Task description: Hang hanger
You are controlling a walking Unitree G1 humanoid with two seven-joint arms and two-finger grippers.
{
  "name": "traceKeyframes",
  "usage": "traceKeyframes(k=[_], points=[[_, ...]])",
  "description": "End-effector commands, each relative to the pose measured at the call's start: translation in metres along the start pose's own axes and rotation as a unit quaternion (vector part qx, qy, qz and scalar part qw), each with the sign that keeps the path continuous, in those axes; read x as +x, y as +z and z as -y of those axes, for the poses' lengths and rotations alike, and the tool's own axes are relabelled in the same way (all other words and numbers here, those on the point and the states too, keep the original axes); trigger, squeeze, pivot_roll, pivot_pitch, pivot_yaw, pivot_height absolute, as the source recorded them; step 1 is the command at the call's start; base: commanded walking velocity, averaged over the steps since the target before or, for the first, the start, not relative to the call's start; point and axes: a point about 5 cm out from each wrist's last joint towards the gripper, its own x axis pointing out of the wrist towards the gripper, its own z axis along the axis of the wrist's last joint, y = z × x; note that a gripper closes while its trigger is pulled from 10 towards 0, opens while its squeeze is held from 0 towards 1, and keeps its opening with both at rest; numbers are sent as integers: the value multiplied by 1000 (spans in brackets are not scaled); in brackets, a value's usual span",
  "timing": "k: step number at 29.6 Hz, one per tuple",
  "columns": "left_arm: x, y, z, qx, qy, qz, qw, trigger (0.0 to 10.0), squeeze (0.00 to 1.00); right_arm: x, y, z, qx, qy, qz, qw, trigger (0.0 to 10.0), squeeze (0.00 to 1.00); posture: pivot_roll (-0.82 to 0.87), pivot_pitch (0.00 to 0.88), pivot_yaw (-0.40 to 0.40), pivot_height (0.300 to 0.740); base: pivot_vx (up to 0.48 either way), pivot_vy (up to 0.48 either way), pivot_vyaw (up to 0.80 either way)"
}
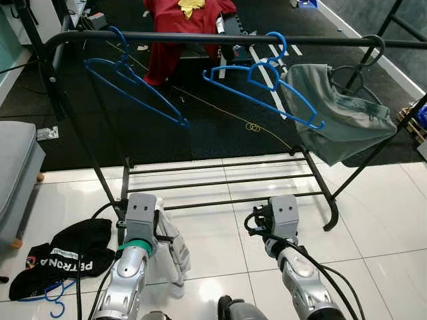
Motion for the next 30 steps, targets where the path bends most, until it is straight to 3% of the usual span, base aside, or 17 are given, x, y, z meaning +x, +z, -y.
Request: traceKeyframes(k=[1,5,6,10,14,17,30], points=[[1,1,1,11,-1,-1,1000,10000,0,-1,-4,3,4,-3,-9,1000,10000,0,32,26,-18,740,0,0,0],[6,14,2,32,-7,13,999,10000,0,5,3,4,-7,5,0,1000,10000,0,71,9,7,740,0,0,0],[9,17,1,19,-6,14,1000,10000,0,8,7,5,-7,2,4,1000,10000,0,43,1,12,740,0,0,0],[16,3,-5,1,10,-17,1000,10000,0,11,12,9,-11,-10,6,1000,10000,0,-24,0,13,740,0,0,0],[17,0,-5,1,11,-23,1000,10000,0,11,14,15,1,-23,8,1000,10000,0,-20,0,5,740,0,0,0],[17,2,-2,-20,10,-19,1000,10000,0,11,14,19,15,-29,7,999,10000,0,-13,0,-5,740,0,0,0],[18,8,3,-20,-1,-21,1000,10000,0,18,19,11,12,-6,9,1000,10000,0,7,0,-30,740,0,0,0]])
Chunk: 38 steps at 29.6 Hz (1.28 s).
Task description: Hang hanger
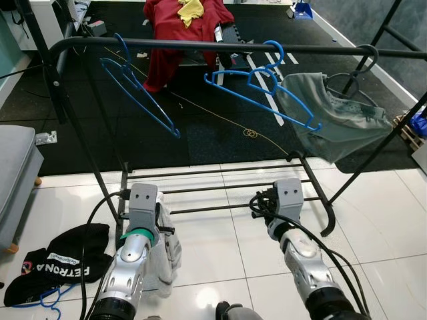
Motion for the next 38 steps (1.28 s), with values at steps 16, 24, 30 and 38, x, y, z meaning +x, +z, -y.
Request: traceKeyframes(k=[16,24,30,38], points=[[7,19,-1,-12,2,36,999,10000,0,5,5,0,19,-11,3,1000,10000,0,-8,28,-16,740,0,0,0],[3,21,-1,-11,13,39,999,10000,0,4,1,-6,7,-4,-6,1000,10000,0,-19,68,-9,740,0,0,0],[0,19,-1,-12,10,39,999,10000,0,4,5,-7,-10,1,2,1000,10000,0,-40,82,-14,740,0,0,0],[4,23,1,-8,12,39,999,10000,0,1,4,-4,-1,-13,3,1000,10000,0,-42,85,-6,740,0,0,0]])
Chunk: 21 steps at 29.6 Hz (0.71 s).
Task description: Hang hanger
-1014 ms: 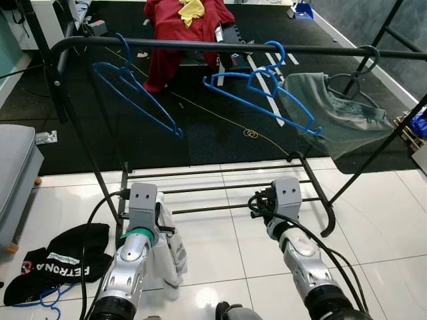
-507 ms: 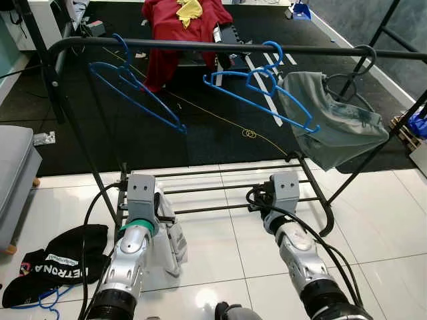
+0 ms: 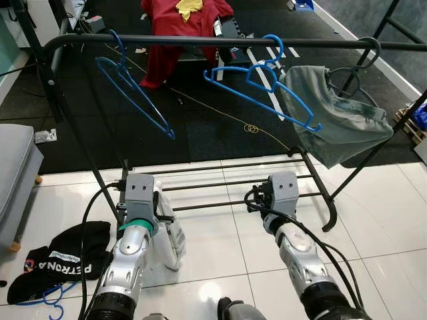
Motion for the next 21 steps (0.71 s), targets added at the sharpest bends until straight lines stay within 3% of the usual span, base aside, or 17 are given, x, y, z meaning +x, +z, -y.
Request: traceKeyframes(k=[1,10,21], points=[[1,-1,3,3,-2,-5,1000,10000,0,-3,-5,3,1,-7,-10,1000,10000,0,-42,85,-6,740,0,0,0],[-4,-4,-4,14,0,-25,1000,10000,0,-6,-9,10,1,-28,-26,999,10000,0,-20,109,7,740,0,0,0],[-2,-3,-14,15,7,-26,1000,10000,0,-3,-3,4,3,-21,-15,1000,10000,0,-58,93,16,740,0,0,0]])
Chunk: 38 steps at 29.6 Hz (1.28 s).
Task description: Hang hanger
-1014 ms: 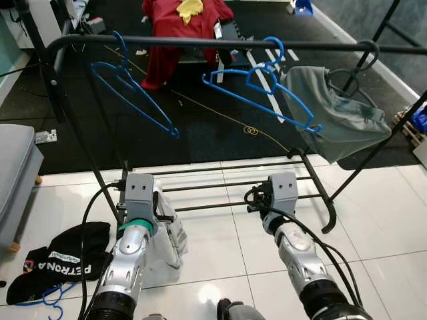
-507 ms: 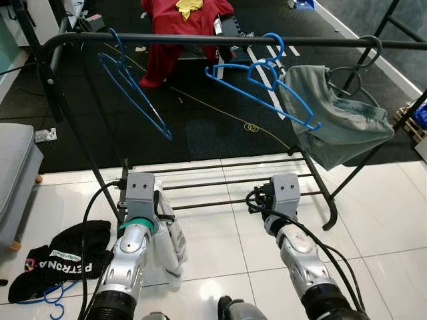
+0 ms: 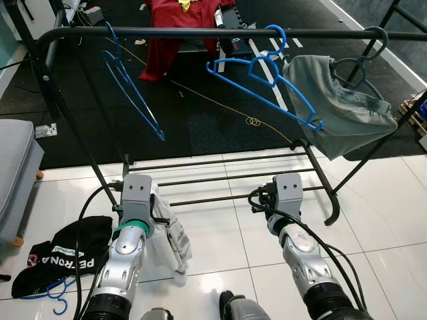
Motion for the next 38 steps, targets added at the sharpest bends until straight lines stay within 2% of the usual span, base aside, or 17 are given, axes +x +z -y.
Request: traceKeyframes(k=[1,6,16,17,19,20,22,23,25,28,33,38], points=[[0,-2,0,-5,-3,-2,1000,10000,0,-3,-3,0,3,-3,-6,1000,10000,0,-58,93,16,740,0,0,0],[3,0,2,-16,-8,-6,1000,10000,0,-4,-3,5,2,-6,-9,1000,10000,0,-39,98,-18,740,0,0,0],[0,2,-3,-19,1,-2,1000,10000,0,-1,-2,5,1,5,-14,1000,10000,0,-9,108,-47,740,0,0,0],[-4,3,-7,-19,8,3,1000,10000,0,2,-4,-2,0,19,-21,1000,10000,0,21,114,-66,740,0,0,0],[-4,3,-7,-19,8,3,1000,10000,0,2,-4,-2,0,19,-21,1000,10000,0,21,114,-66,740,0,0,0],[-8,1,-13,-16,21,4,1000,10000,0,3,-5,-11,2,32,-22,999,10000,0,30,117,-75,740,0,0,0],[-8,1,-13,-16,21,4,1000,10000,0,3,-5,-11,2,32,-22,999,10000,0,30,117,-75,740,0,0,0],[-11,0,-17,-16,29,3,999,10000,0,3,-6,-18,5,39,-22,999,10000,0,22,117,-69,740,0,0,0],[-11,0,-17,-15,30,3,999,10000,0,3,-6,-21,7,41,-21,999,10000,0,17,116,-62,740,0,0,0],[-8,2,-10,-19,20,4,1000,10000,0,0,-6,-18,8,35,-16,999,10000,0,11,117,-51,740,0,0,0],[-3,5,3,-11,-9,5,1000,10000,0,-7,-9,-2,7,11,-16,1000,10000,0,-14,119,-21,740,0,0,0],[-3,5,3,-11,-9,5,1000,10000,0,-7,-9,-2,7,11,-16,1000,10000,0,-14,119,-21,740,0,0,0]])
